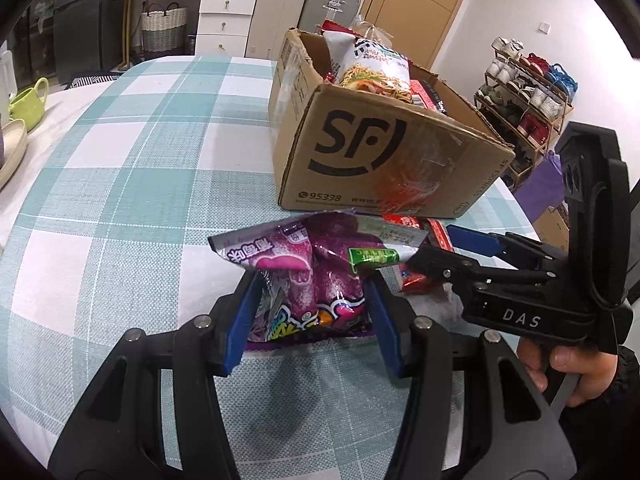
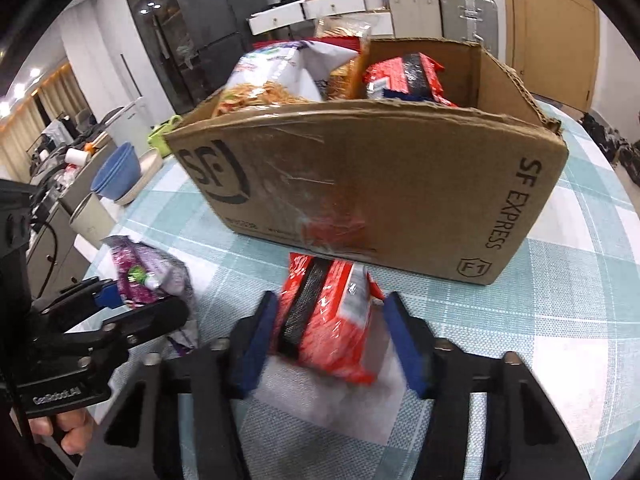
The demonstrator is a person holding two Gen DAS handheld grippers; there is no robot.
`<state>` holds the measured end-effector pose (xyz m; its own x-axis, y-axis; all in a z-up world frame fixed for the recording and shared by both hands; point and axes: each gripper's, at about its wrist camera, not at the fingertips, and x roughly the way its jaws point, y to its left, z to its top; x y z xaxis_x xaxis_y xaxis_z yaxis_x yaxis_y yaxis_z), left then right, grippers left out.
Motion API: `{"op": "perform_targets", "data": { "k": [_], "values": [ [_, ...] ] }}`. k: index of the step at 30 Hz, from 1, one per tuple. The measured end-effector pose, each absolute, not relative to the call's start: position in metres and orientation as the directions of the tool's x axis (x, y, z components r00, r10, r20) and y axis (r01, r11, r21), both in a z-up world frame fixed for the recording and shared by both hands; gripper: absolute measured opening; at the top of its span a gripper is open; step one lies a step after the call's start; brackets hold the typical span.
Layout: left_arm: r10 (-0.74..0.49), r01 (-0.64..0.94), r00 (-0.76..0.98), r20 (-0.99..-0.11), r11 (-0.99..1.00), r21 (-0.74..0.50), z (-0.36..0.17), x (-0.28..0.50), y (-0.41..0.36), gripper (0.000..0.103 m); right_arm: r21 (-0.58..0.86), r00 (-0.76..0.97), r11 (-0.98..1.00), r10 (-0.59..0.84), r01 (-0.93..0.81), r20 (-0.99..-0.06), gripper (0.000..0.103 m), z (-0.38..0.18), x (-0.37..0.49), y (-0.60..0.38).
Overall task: Organize snacks
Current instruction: 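Grasp the purple candy bag with the left gripper while the right grasps the red wafer pack, then lift the purple candy bag and red wafer pack and carry them over the box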
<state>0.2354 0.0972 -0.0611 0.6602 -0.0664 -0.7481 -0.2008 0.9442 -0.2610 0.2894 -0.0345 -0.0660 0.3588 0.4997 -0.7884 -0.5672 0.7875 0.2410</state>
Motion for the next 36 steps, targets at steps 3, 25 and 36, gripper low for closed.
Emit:
{"op": "perform_targets", "data": {
  "k": [3, 25, 36],
  "values": [
    [-0.066, -0.202, 0.655, -0.753, 0.944, -0.259, -0.062, 0.237, 0.094, 0.050, 0.229, 0.364, 0.781, 0.500, -0.580, -0.786, 0.046, -0.064, 0.285, -0.037],
    [-0.049, -0.117, 0.685, -0.727, 0.977, -0.177, -0.020, 0.231, 0.041, 0.050, 0.296, 0.463, 0.779, 0.582, -0.552, -0.668, 0.045, -0.023, 0.251, -0.126],
    [-0.097, -0.065, 0.729, -0.677, 0.976, -0.210, 0.017, 0.224, 0.030, 0.050, 0.297, 0.539, 0.792, 0.589, -0.534, -0.602, 0.045, 0.010, 0.245, -0.153]
  ]
}}
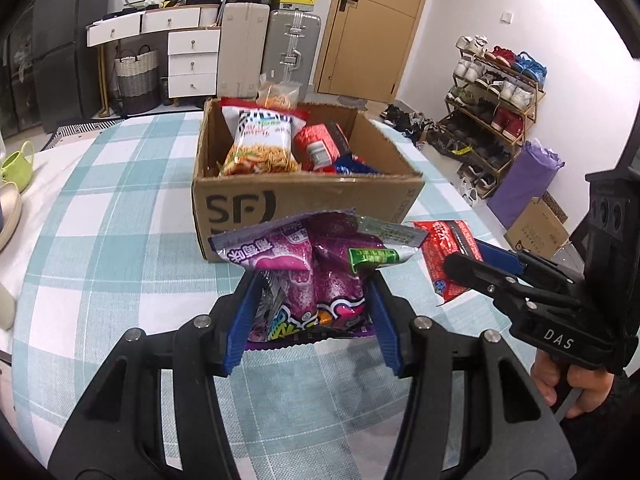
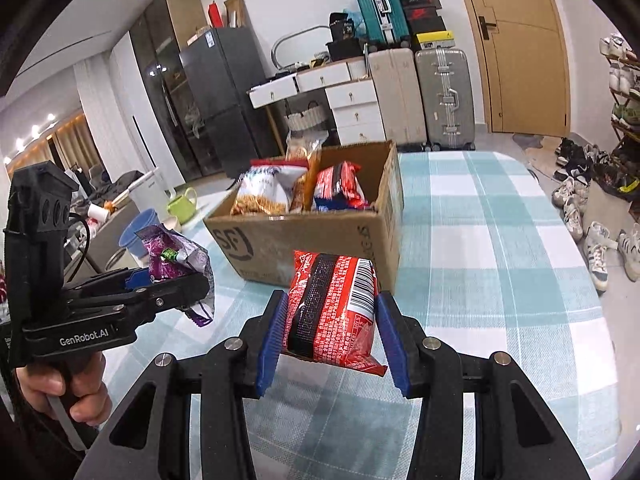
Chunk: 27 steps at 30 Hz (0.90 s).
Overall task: Organize snacks
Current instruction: 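Lift the purple candy bag and red wafer pack and carry them over the box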
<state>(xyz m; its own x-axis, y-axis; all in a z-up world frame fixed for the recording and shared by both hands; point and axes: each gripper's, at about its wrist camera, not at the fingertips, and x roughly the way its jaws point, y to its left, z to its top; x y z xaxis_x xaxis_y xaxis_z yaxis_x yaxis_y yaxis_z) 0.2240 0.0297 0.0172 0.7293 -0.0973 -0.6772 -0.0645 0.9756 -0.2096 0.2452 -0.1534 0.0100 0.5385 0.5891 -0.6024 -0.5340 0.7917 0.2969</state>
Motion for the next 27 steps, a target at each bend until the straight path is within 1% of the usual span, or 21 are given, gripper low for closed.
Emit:
{"op": "perform_targets", "data": {
  "k": [9, 18, 27],
  "values": [
    [-0.065, -0.061, 0.759, -0.648, 0.983, -0.171, 0.047, 0.229, 0.038, 0.050, 0.295, 0.554, 0.778, 0.610, -0.554, -0.566, 0.046, 0.029, 0.261, -0.143],
    [-0.042, -0.063, 0.776, -0.629, 0.988, -0.143, 0.067, 0.253, 0.044, 0.050, 0.284, 0.551, 0.770, 0.616, -0.571, -0.563, 0.046, 0.033, 0.286, -0.126],
    [-0.050, -0.050, 0.755, -0.653, 0.990, -0.133, 0.067, 0.287, 0.047, 0.050, 0.268, 0.548, 0.762, 0.620, -0.589, -0.561, 0.046, 0.036, 0.314, -0.106]
  ]
}}
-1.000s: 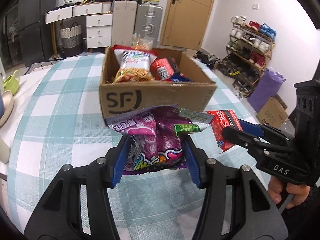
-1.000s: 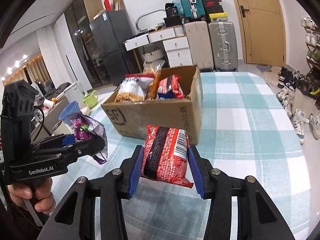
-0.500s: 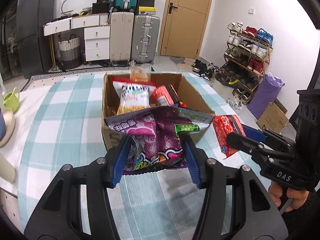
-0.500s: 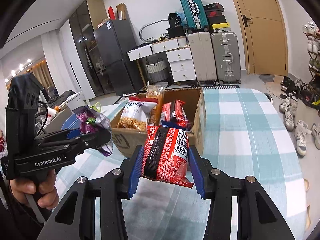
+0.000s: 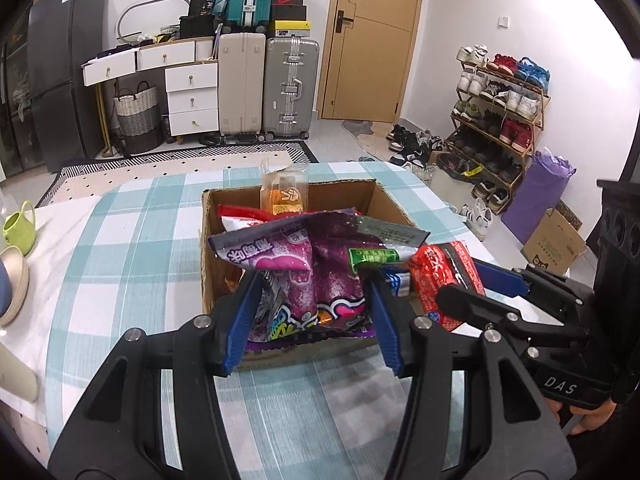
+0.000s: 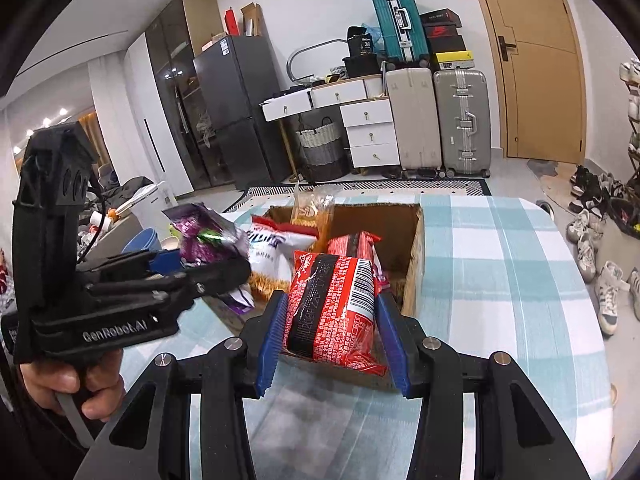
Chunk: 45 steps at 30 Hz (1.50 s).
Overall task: Organize snacks
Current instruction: 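Lift the purple candy bag and red wafer pack and carry them over the box, then lower both packs into the box and open both grippers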
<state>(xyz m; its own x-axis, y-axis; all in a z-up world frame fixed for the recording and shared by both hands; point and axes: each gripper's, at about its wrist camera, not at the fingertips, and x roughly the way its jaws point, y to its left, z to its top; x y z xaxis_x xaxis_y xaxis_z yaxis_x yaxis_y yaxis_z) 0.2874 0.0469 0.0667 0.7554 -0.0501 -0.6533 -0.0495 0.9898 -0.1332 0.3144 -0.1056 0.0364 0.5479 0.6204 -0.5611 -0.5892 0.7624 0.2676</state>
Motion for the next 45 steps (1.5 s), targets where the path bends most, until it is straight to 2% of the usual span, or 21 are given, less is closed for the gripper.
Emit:
{"op": "perform_targets", "data": {
  "k": [14, 19, 22, 23, 24, 27, 31, 33, 38, 40, 41, 42, 43, 45],
  "values": [
    [-0.006, -0.063, 0.745, -0.667, 0.995, -0.078, 0.050, 0.343, 0.047, 0.051, 0.258, 0.533, 0.760, 0.615, -0.596, -0.581, 0.046, 0.026, 0.351, -0.082],
    [-0.002, -0.056, 0.739, -0.674, 0.996, -0.064, 0.043, 0.358, 0.045, 0.051, 0.214, 0.562, 0.783, 0.581, -0.584, -0.589, 0.046, 0.025, 0.351, -0.081],
    [-0.009, -0.047, 0.738, -0.675, 0.997, -0.064, 0.042, 0.366, 0.047, 0.051, 0.198, 0.579, 0.784, 0.579, -0.588, -0.574, 0.051, 0.029, 0.347, -0.085],
    [-0.011, -0.046, 0.738, -0.675, 0.997, -0.066, 0.042, 0.369, 0.047, 0.051, 0.197, 0.582, 0.783, 0.582, -0.590, -0.568, 0.054, 0.030, 0.346, -0.087],
    [-0.013, -0.046, 0.738, -0.674, 0.996, -0.070, 0.041, 0.372, 0.048, 0.051, 0.194, 0.584, 0.783, 0.582, -0.591, -0.565, 0.062, 0.031, 0.344, -0.088],
    [-0.022, -0.041, 0.734, -0.679, 0.996, -0.076, 0.037, 0.380, 0.051, 0.053, 0.187, 0.593, 0.789, 0.573, -0.585, -0.565, 0.069, 0.032, 0.341, -0.094],
    [-0.026, -0.049, 0.727, -0.686, 0.995, -0.089, 0.038, 0.384, 0.053, 0.067, 0.204, 0.607, 0.809, 0.556, -0.551, -0.568, 0.082, 0.031, 0.340, -0.106],
    [-0.037, -0.048, 0.727, -0.685, 0.993, -0.104, 0.038, 0.383, 0.054, 0.082, 0.214, 0.613, 0.818, 0.549, -0.534, -0.569, 0.085, 0.030, 0.338, -0.114],
    [-0.029, -0.054, 0.729, -0.684, 0.993, -0.100, 0.040, 0.378, 0.053, 0.084, 0.220, 0.621, 0.828, 0.538, -0.516, -0.570, 0.093, 0.027, 0.331, -0.125],
    [-0.033, -0.055, 0.732, -0.680, 0.993, -0.108, 0.041, 0.372, 0.054, 0.087, 0.222, 0.620, 0.828, 0.539, -0.516, -0.571, 0.095, 0.026, 0.329, -0.127],
    [-0.035, -0.055, 0.735, -0.678, 0.992, -0.111, 0.041, 0.368, 0.053, 0.091, 0.222, 0.621, 0.827, 0.540, -0.516, -0.568, 0.097, 0.025, 0.327, -0.128],
    [-0.035, -0.055, 0.739, -0.673, 0.992, -0.111, 0.042, 0.363, 0.053, 0.100, 0.222, 0.625, 0.827, 0.542, -0.517, -0.562, 0.099, 0.025, 0.324, -0.130],
    [-0.028, -0.059, 0.747, -0.664, 0.992, -0.108, 0.043, 0.357, 0.052, 0.103, 0.224, 0.627, 0.825, 0.545, -0.518, -0.556, 0.100, 0.026, 0.322, -0.130],
    [-0.022, -0.059, 0.764, -0.645, 0.993, -0.103, 0.045, 0.345, 0.053, 0.102, 0.236, 0.630, 0.816, 0.562, -0.527, -0.537, 0.102, 0.027, 0.316, -0.133]
  ]
}}
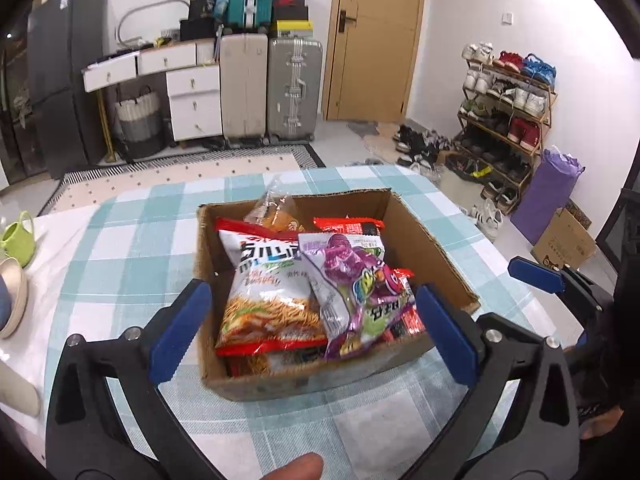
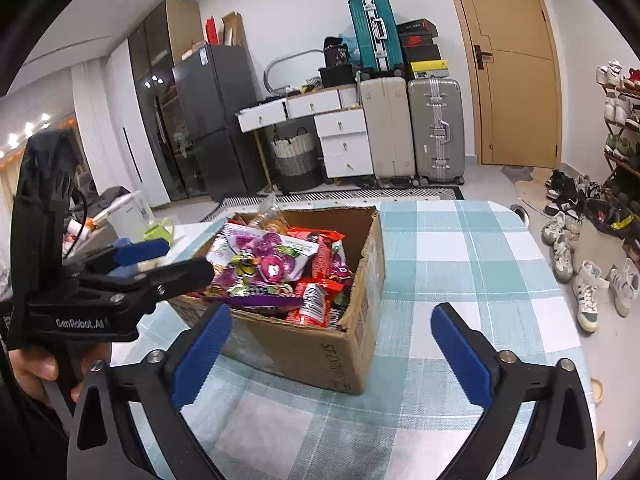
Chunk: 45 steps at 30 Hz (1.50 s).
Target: Organize snacks
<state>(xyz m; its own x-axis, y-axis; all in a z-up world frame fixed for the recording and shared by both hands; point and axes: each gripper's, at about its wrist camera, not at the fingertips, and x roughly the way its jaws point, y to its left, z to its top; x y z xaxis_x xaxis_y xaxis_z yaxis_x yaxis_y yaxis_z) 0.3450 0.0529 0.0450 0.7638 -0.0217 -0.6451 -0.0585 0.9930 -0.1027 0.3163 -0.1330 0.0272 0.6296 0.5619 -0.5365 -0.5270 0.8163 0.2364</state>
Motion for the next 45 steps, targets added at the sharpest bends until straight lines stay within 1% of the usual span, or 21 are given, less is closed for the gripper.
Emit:
{"op": "perform_targets", "data": {
  "k": [6, 9, 13, 19, 24, 36, 41, 45],
  "values": [
    [-0.016, -0.064, 0.796, -0.606, 0.992, -0.111, 0.048, 0.307, 0.058, 0.102, 0.247, 0.639, 0.794, 0.597, -0.555, -0.485, 0.102, 0.029, 0.297, -0.136],
    [0.026, -0.100, 0.806, -0.591, 0.991, -0.094, 0.048, 0.287, 0.061, 0.102, 0.243, 0.644, 0.784, 0.612, -0.571, -0.459, 0.102, 0.029, 0.286, -0.137],
    [0.033, -0.106, 0.834, -0.551, 0.989, -0.101, 0.044, 0.261, 0.065, 0.102, 0.233, 0.655, 0.779, 0.619, -0.582, -0.433, 0.102, 0.026, 0.272, -0.137],
    [0.069, -0.140, 0.837, -0.543, 0.986, -0.090, 0.026, 0.236, 0.068, 0.102, 0.221, 0.675, 0.771, 0.632, -0.597, -0.381, 0.102, 0.016, 0.253, -0.138],
    [0.102, -0.161, 0.862, -0.496, 0.984, -0.078, 0.010, 0.220, 0.070, 0.103, 0.176, 0.696, 0.779, 0.620, -0.602, -0.362, 0.102, 0.008, 0.242, -0.136],
    [0.149, -0.201, 0.864, -0.481, 0.978, -0.057, -0.012, 0.208, 0.073, 0.103, 0.160, 0.713, 0.784, 0.614, -0.599, -0.338, 0.102, -0.001, 0.237, -0.137],
    [0.141, -0.190, 0.876, -0.462, 0.980, -0.062, -0.011, 0.208, 0.074, 0.103, 0.153, 0.714, 0.784, 0.613, -0.601, -0.338, 0.102, -0.001, 0.237, -0.137],
    [0.143, -0.195, 0.873, -0.466, 0.979, -0.066, -0.012, 0.209, 0.075, 0.103, 0.139, 0.726, 0.794, 0.600, -0.592, -0.335, 0.102, -0.001, 0.235, -0.137]
  ]
}}
